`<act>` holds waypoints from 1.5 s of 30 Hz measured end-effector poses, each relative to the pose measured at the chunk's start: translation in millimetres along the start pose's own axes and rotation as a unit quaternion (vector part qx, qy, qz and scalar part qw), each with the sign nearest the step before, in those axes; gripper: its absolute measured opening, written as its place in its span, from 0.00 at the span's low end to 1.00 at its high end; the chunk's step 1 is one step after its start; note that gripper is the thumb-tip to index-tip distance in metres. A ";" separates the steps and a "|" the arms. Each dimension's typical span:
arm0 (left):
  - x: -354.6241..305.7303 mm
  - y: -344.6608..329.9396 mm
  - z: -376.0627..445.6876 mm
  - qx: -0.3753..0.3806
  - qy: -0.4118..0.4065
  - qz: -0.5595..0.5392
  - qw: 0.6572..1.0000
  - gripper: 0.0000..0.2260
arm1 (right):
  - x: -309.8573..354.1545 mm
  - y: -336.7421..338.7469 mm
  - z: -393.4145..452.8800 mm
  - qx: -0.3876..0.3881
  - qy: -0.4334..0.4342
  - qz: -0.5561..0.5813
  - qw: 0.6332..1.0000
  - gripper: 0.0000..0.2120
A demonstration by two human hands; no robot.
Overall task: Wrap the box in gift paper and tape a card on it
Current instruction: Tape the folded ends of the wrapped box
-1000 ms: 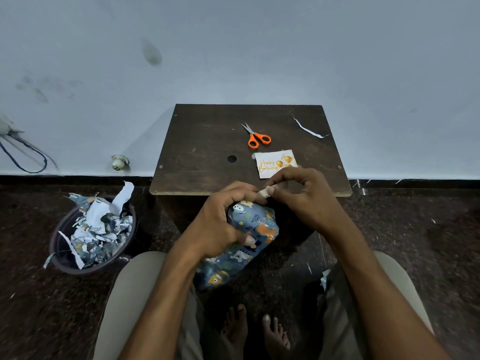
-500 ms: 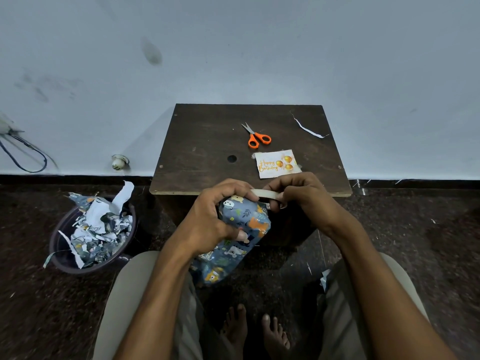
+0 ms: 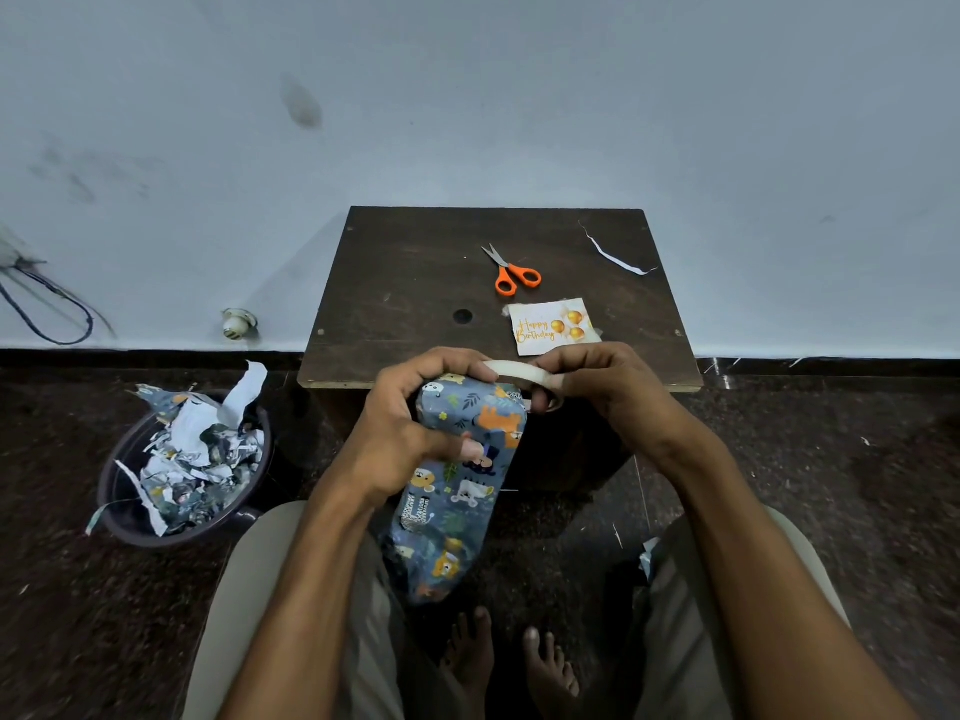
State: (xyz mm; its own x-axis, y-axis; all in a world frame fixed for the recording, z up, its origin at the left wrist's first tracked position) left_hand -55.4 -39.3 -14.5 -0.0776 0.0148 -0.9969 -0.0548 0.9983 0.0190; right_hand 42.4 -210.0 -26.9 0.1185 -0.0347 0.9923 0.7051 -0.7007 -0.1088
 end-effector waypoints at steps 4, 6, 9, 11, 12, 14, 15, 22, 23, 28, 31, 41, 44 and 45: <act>-1.9 -8.4 -0.4 0.003 -0.006 0.052 0.999 0.31 | 1.1 -4.4 -1.2 0.004 -0.001 0.017 1.000 0.10; -3.2 -17.0 0.5 0.013 -0.029 0.115 0.993 0.34 | -3.0 -5.3 0.8 -0.017 -0.013 0.011 1.000 0.09; 0.3 -22.7 3.2 0.021 -0.024 0.165 0.986 0.31 | -8.9 -8.0 1.9 -0.041 -0.045 0.006 0.998 0.08; 2.2 -20.6 4.7 0.014 -0.012 0.166 0.986 0.30 | -9.0 -8.8 0.7 -0.034 -0.061 0.021 0.997 0.09; 2.7 -19.0 5.0 0.011 -0.011 0.163 0.986 0.29 | -8.0 -8.4 0.3 -0.029 -0.067 0.036 0.997 0.11; 1.6 -16.9 4.1 0.010 -0.013 0.137 0.990 0.29 | -4.5 -7.7 -1.1 -0.012 -0.073 0.071 0.995 0.14; 0.5 -15.7 3.3 0.009 -0.015 0.119 0.993 0.29 | -3.0 -7.7 -1.9 -0.001 -0.073 0.085 0.994 0.15; -0.8 -10.4 3.5 0.026 -0.023 0.045 0.998 0.29 | -0.3 -4.0 -3.7 0.035 -0.050 0.104 0.993 0.22; -1.1 -9.8 3.5 0.028 -0.024 0.034 0.999 0.29 | 0.9 -4.0 -4.0 0.039 -0.044 0.110 0.992 0.23; -2.4 -4.3 2.5 0.036 -0.028 -0.057 0.997 0.27 | 9.7 -4.9 -7.1 0.065 0.000 0.158 0.985 0.23; -2.8 -3.8 1.3 0.049 -0.027 -0.120 0.991 0.26 | 10.6 -0.4 -6.5 0.060 0.013 0.167 0.984 0.20; -1.2 -2.1 0.9 0.087 -0.015 -0.175 0.981 0.25 | 7.8 0.0 -8.2 0.050 -0.002 0.149 0.988 0.17; 0.2 1.2 2.7 0.065 -0.027 -0.048 0.996 0.26 | 2.0 1.6 -9.4 0.043 -0.033 0.112 0.992 0.15; 2.1 1.2 3.3 0.064 -0.020 -0.018 0.998 0.27 | 1.2 1.9 -9.7 0.036 -0.039 0.100 0.994 0.13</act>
State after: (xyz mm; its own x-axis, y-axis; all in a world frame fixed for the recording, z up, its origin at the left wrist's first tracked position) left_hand -52.3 -37.9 -16.8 -0.0390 -0.0209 -0.9990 0.0715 0.9972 -0.0236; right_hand 37.1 -218.3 -25.4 0.3132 -0.1101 0.9433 0.7103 -0.6321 -0.3096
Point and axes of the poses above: each hand's wrist, its own z-axis towards the middle knuckle, its own y-axis out of the back of the hand, x = y × z, the point moved 6 cm from there along z, towards the middle knuckle, and after that the axes turned 7 degrees about y, right-handed, at the moved point
